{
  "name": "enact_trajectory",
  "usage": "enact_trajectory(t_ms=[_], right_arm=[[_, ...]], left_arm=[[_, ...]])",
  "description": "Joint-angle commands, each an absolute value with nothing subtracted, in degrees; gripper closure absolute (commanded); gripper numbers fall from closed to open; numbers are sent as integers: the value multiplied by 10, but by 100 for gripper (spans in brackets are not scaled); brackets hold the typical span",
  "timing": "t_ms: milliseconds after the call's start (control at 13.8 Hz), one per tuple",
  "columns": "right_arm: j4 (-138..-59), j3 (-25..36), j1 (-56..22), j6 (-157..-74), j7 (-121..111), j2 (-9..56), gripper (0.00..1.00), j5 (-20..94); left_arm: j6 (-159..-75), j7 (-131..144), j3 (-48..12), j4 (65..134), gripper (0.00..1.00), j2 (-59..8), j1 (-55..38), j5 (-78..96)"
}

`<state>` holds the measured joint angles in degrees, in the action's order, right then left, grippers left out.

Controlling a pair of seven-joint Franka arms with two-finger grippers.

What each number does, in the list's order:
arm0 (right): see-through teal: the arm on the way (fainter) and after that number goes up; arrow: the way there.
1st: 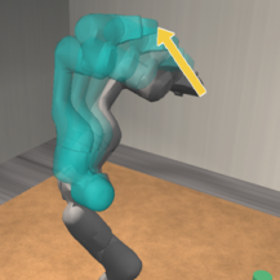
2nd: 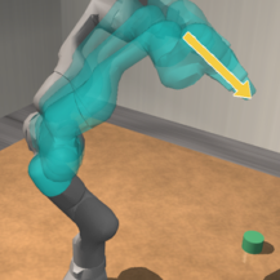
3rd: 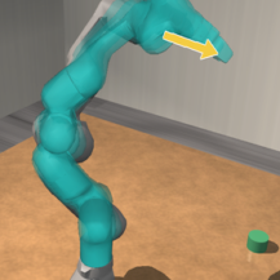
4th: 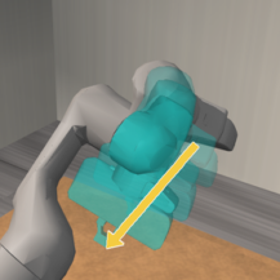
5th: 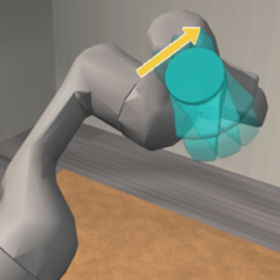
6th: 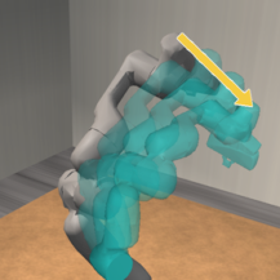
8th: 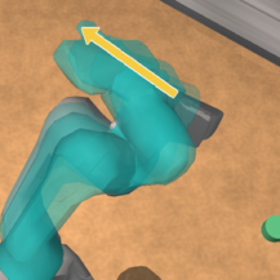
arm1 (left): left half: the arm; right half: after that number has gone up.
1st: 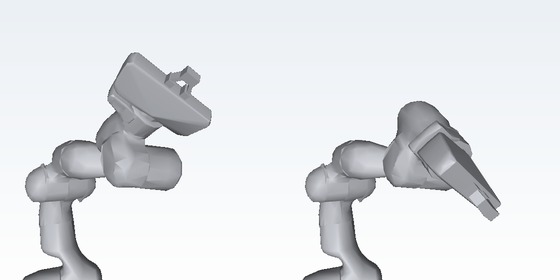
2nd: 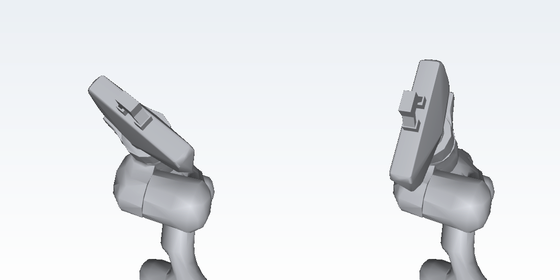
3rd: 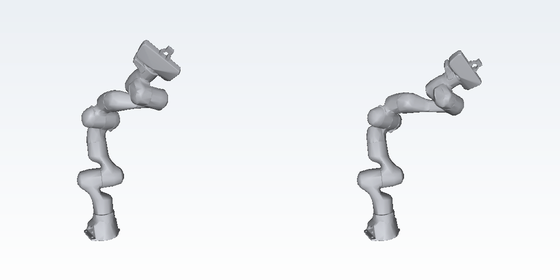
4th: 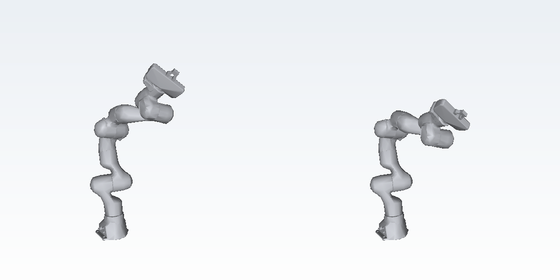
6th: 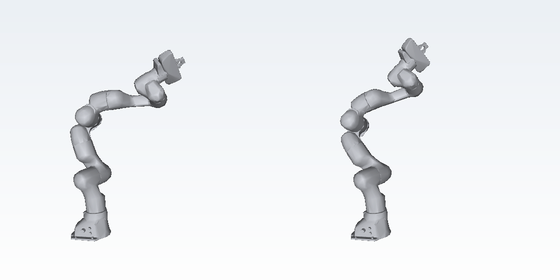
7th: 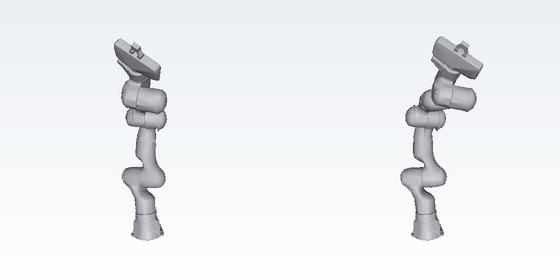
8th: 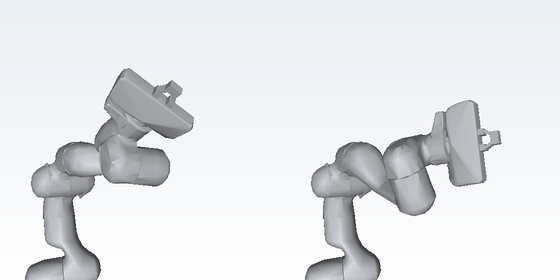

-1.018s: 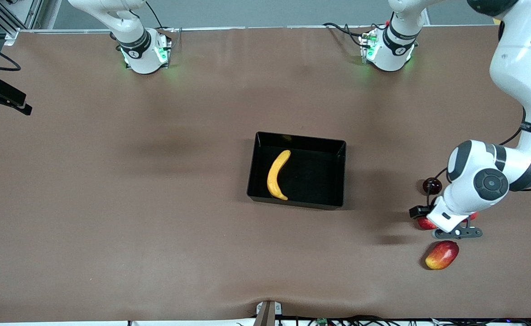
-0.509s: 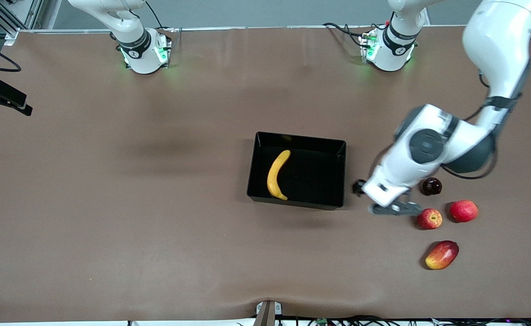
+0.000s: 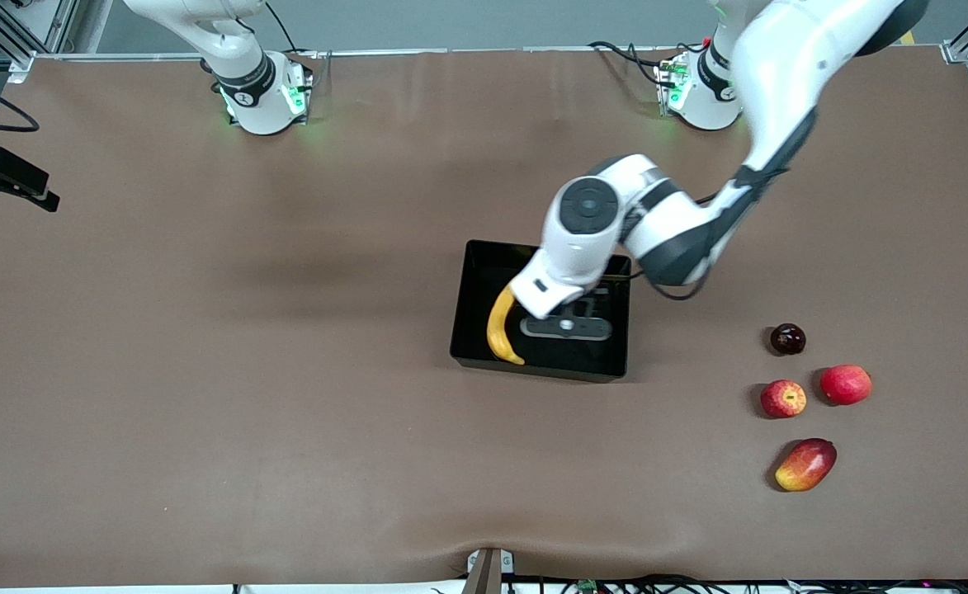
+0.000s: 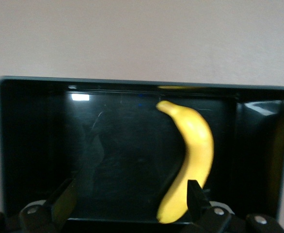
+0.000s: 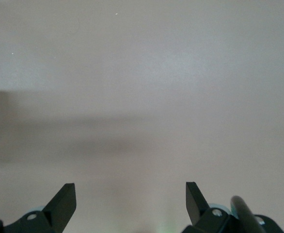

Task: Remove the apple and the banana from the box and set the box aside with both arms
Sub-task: 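Grasp the yellow banana with the left gripper while the right gripper approaches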

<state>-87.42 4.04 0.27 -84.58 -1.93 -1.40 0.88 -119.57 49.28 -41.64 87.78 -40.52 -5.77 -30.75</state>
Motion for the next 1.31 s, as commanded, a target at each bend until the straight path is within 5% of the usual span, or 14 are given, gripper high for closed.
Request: enact_trajectory(t_ms=[0,800,873,1018,1164,1236], right_arm=[[-867,39,3,-844,-23,-11,0,9],[-867,34,-63,-847,-25,47,0,6],[-867,34,-72,-848,-25,49,0,11],[-867,33,-75,-859,-23,62,0,18],[-867,34,-75,-866,-15,70,0,66],[-867,34,-75,-866,-13,80,0,92]], left_arm=[[-1242,510,-377,853,0,-438,-117,-317],[-1384,550,-272,858,0,-526,-214,-339],[-1386,550,-269,858,10,-526,-214,-339],[-1386,550,-269,859,44,-526,-215,-339],[-1386,550,-269,858,89,-526,-221,-338],[-1385,549,-269,857,100,-523,-221,-338]])
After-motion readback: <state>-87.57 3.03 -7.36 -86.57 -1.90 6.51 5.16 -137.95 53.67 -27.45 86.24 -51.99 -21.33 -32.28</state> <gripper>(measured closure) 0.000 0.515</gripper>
